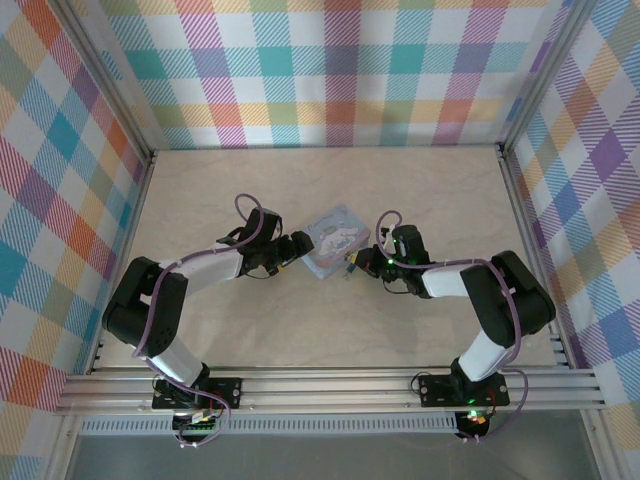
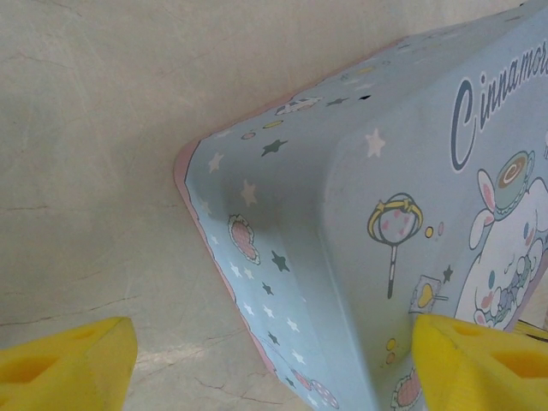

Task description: Unlock a padlock with a key

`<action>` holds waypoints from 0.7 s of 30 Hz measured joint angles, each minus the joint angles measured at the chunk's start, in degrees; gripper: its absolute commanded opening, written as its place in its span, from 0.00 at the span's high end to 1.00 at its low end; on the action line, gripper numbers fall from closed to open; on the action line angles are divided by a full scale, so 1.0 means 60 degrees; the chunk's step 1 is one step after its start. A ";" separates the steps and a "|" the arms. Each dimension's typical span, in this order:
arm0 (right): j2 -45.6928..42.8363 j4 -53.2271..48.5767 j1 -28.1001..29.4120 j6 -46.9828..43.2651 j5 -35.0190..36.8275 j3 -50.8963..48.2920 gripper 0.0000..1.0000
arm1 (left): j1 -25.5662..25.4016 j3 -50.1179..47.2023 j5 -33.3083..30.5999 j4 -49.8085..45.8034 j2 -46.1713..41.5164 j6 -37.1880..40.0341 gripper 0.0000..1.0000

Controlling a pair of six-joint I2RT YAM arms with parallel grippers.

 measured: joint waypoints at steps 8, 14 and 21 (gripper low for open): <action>0.0000 0.0033 -0.0066 0.0062 0.0215 0.0004 1.00 | 0.0000 -0.0007 0.0000 0.0000 -0.0004 0.0004 0.18; -0.0102 -0.0157 -0.0178 0.0033 0.0386 0.0004 1.00 | 0.0000 -0.0011 0.0000 -0.0004 -0.0007 0.0004 0.18; -0.0594 -0.0583 -0.0284 -0.0222 0.0572 0.0004 1.00 | 0.0000 -0.0011 -0.0004 -0.0004 -0.0015 0.0004 0.17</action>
